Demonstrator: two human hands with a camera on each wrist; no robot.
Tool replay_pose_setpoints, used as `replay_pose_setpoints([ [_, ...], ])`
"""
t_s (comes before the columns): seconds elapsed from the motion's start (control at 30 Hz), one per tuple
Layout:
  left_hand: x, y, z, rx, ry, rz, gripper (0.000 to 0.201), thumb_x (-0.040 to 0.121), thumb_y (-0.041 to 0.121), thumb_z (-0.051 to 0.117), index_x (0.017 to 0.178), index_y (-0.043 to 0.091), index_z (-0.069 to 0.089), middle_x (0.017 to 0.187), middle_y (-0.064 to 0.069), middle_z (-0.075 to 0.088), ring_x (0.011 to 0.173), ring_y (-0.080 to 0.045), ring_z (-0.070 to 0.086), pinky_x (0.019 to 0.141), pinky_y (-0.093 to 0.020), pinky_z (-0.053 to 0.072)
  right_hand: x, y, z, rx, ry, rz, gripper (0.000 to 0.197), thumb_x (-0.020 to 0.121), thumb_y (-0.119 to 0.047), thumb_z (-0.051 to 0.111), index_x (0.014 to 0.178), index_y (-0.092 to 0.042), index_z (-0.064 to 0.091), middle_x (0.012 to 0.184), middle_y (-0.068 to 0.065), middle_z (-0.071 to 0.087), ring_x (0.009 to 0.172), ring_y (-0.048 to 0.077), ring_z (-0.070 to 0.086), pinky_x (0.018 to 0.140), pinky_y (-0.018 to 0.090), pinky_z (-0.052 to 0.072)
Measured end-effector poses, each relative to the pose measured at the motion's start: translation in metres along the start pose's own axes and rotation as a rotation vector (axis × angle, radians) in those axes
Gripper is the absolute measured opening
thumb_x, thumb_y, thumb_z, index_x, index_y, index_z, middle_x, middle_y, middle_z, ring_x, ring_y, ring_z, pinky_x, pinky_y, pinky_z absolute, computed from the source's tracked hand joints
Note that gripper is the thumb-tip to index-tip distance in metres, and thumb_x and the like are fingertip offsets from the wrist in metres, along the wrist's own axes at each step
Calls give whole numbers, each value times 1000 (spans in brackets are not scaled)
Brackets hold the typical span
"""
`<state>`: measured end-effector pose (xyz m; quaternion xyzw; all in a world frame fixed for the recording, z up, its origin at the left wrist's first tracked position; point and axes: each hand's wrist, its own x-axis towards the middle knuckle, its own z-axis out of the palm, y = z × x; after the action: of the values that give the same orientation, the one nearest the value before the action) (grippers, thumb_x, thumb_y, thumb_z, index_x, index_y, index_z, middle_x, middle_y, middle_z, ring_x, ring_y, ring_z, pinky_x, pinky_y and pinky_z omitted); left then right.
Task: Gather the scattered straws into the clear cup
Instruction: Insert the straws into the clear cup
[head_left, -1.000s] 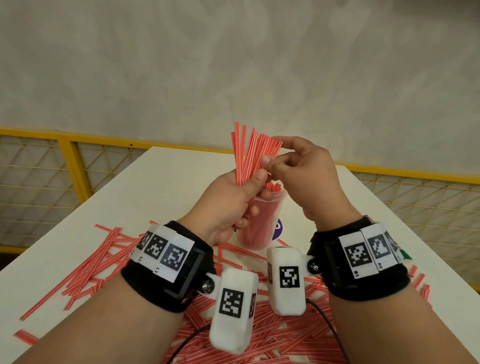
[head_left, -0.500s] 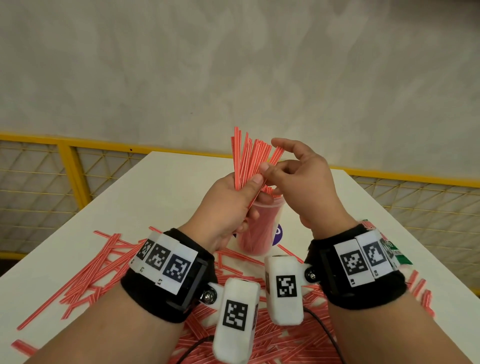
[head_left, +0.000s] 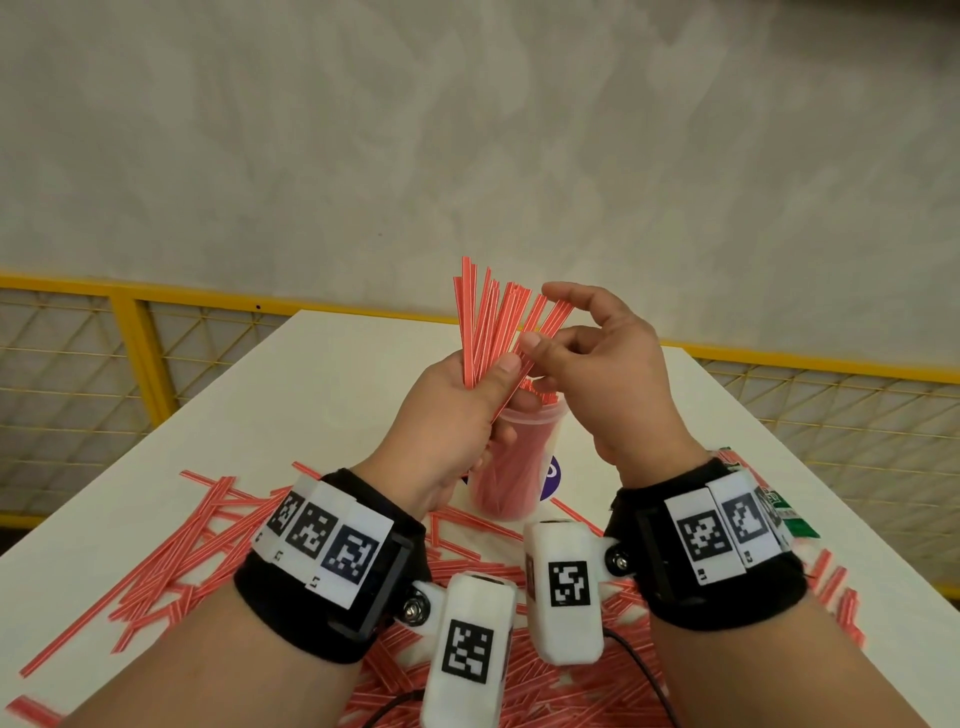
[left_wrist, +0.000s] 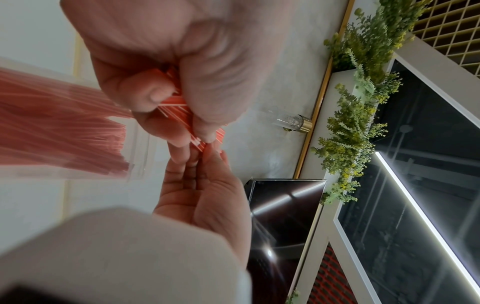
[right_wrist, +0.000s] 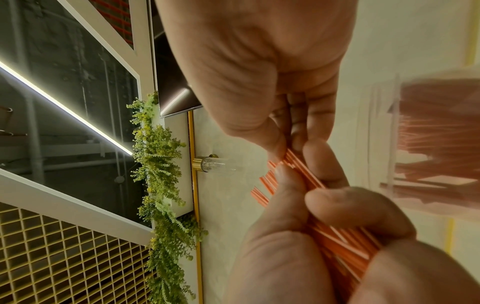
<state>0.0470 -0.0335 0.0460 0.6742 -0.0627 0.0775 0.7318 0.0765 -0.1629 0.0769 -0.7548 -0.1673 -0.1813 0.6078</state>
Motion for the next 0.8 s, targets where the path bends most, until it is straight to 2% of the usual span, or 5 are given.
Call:
replay_pose_setpoints([
  [0.23,-1,1,1,11,3,-7,19,100,38,47,105,27,62,80,1,75,54,-14,65,36,-19,35,1,1,-2,57,2,15,32,85,-6,70,107,-26,60,64,11,64,57,20,67,66,37,60],
  [0.43,1,1,0,-1,86,-44,23,101,36,46,102,17,59,80,1,75,54,-15,65,35,-20,35,4,0,-7,194,149,-64,37,87,-2,66,106,-32,59,71,26,59,74,22,71,60,28,56],
  [0.57,4,-2,-3,31,155,-48,22,101,35,47,98,19,60,78,3,72,49,-8,58,37,-21,37,7,4,-12,153,297,-183,42,89,-4,63,110,-39,57,70,6,66,74,16,70,63,28,57],
  [0.67,5,-4,-4,63,160,-44,22,100,37,47,98,20,61,77,7,68,47,-5,54,39,-21,38,7,7,-12,31,318,-259,47,89,-5,64,111,-47,56,75,14,65,70,16,65,71,36,58],
  [0.8,5,-5,-4,54,153,-50,24,100,38,48,99,19,62,75,8,67,47,-4,53,39,-21,37,7,14,-8,-88,267,-284,46,88,-9,65,110,-48,57,76,3,63,68,16,63,69,27,53],
])
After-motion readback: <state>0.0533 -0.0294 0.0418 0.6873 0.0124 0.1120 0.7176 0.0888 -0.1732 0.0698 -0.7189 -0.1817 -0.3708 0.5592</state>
